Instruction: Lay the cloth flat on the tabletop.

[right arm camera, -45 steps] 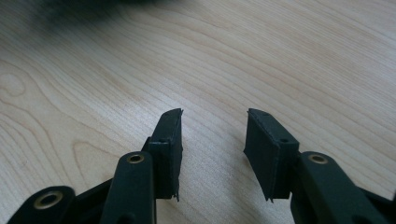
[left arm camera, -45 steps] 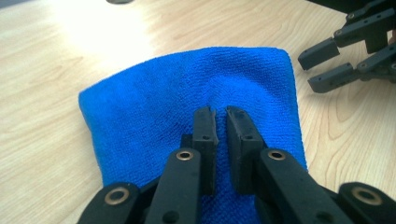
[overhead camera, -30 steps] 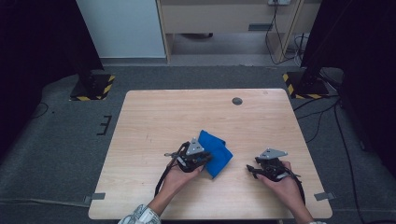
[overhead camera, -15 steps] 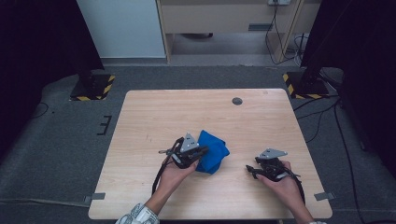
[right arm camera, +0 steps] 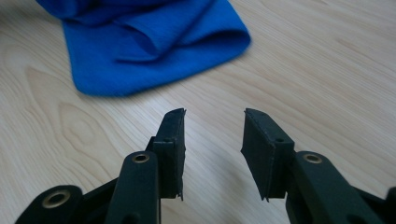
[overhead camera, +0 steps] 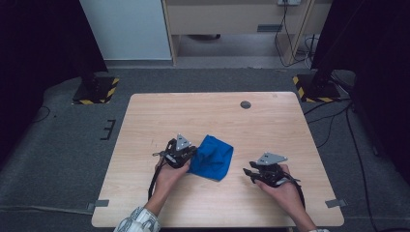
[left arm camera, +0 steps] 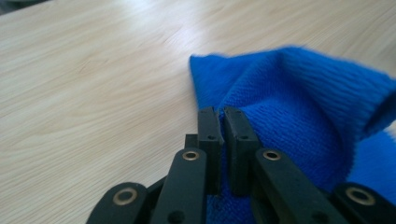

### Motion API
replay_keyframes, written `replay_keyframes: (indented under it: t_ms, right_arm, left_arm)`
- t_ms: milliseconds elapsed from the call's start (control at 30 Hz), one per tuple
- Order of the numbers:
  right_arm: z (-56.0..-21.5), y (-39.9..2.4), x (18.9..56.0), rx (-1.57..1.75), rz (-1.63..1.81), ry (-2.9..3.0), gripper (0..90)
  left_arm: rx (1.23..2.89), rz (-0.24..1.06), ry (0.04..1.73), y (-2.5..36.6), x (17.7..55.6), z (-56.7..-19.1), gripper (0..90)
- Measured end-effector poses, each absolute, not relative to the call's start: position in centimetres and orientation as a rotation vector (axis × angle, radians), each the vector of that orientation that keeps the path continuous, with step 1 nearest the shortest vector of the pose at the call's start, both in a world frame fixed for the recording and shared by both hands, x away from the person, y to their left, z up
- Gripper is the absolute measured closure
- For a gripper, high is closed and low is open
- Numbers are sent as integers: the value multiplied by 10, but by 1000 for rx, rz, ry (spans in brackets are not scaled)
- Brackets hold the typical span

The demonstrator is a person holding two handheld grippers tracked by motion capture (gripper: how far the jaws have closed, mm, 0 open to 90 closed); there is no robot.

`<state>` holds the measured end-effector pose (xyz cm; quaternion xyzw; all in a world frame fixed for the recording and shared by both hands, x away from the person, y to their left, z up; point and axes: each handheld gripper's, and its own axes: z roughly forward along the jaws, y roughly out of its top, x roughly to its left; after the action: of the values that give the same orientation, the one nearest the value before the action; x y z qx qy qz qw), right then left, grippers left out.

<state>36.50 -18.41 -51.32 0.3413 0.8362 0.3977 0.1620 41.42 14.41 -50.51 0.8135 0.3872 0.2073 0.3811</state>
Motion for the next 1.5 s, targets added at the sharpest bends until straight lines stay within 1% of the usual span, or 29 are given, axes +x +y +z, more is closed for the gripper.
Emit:
replay_keyframes:
  t_ms: [33,67,100,133,200,333,500,667,700,733,767,800,833,867,900,933,1033,1100,1267,1400,1500]
  right_arm:
    - [-513,-171,367,947,1142,2401,568]
    - [-513,-171,367,947,1142,2401,568]
    - [-515,-159,370,942,1166,2409,540]
    - [-515,-159,370,942,1166,2409,540]
    - [-517,-144,373,935,1172,2421,517]
    - [-521,-129,379,929,1190,2435,491]
    - [-522,-116,388,937,1205,2446,460]
    - [-521,-119,387,944,1161,2451,472]
    - [-521,-126,387,955,1151,2449,524]
    - [-521,-126,387,955,1151,2449,524]
    - [-521,-130,387,959,1138,2447,547]
    - [-522,-140,387,972,1146,2435,681]
    - [-522,-143,388,982,1145,2438,712]
    - [-522,-143,388,982,1145,2438,712]
    - [-522,-146,388,983,1142,2432,769]
    - [-521,-150,387,978,1151,2431,805]
    - [-512,-162,383,972,1167,2413,863]
    - [-510,-168,382,974,1174,2402,868]
    - [-510,-177,379,990,1191,2395,868]
    - [-505,-174,375,970,1227,2383,868]
    - [-503,-172,373,956,1226,2381,865]
  left_arm:
    - [2095,532,997,147,417,-510,853]
    - [2095,532,997,147,417,-510,853]
    - [2113,529,1002,148,419,-514,852]
    - [2113,529,1002,148,419,-514,852]
    - [2124,525,1003,148,419,-516,851]
    - [2144,517,996,146,420,-522,851]
    - [2134,448,986,139,415,-523,851]
    - [2148,404,933,122,406,-524,851]
    - [2153,385,904,112,402,-524,851]
    - [2153,385,904,112,402,-524,851]
    - [2153,376,892,108,401,-524,851]
    - [2148,367,877,102,400,-526,851]
    - [2142,350,882,100,400,-526,852]
    - [2142,350,882,100,400,-526,851]
    - [2130,310,888,99,400,-526,851]
    - [2119,288,894,97,398,-527,851]
    - [2123,270,861,87,391,-527,844]
    - [2129,277,838,83,388,-527,829]
    - [2119,328,849,90,389,-523,716]
    - [2129,371,865,103,392,-519,731]
    - [2124,381,882,110,394,-519,713]
